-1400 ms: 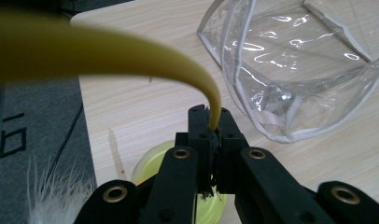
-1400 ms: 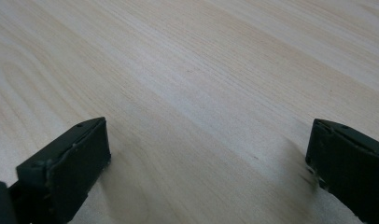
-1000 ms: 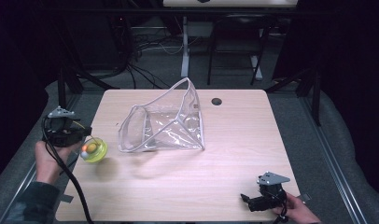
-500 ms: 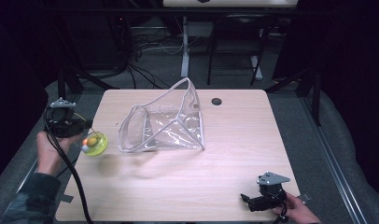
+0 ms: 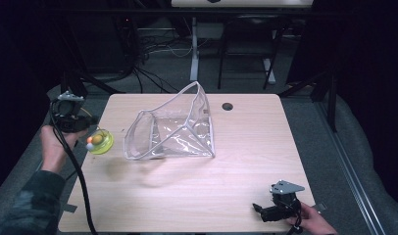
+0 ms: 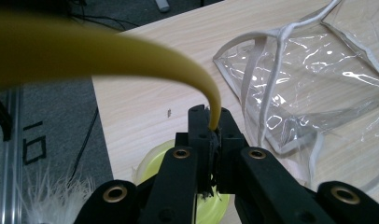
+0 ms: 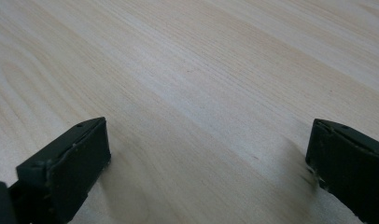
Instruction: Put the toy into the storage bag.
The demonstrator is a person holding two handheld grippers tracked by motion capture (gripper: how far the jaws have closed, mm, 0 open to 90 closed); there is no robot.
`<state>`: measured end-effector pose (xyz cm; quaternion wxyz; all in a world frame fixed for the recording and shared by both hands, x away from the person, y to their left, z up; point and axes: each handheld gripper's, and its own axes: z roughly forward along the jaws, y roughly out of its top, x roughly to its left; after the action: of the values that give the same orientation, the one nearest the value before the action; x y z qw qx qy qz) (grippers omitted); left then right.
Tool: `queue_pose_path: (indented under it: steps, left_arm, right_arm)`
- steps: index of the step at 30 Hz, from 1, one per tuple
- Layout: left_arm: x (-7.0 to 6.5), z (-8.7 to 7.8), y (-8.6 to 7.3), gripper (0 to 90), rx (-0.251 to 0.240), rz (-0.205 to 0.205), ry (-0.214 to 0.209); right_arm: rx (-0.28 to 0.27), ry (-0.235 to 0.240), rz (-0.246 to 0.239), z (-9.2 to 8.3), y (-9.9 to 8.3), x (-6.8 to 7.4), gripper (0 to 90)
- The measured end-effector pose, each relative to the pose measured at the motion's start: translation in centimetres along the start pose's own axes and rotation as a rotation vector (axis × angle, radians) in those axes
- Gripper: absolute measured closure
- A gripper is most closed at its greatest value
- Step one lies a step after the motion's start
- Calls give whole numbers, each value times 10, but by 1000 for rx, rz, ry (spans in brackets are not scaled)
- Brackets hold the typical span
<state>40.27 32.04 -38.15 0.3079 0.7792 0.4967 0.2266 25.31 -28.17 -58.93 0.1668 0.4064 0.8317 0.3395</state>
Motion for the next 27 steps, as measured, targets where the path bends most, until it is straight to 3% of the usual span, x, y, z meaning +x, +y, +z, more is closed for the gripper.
queue_pose_path:
  steps: [17,27]
  left_arm:
    - [3,-2,30,883,0,4,20]
    - [4,-12,48,883,-21,10,30]
  right_arm:
    - [-9,3,4,1,0,0,0]
    - [-8,3,4,1,0,0,0]
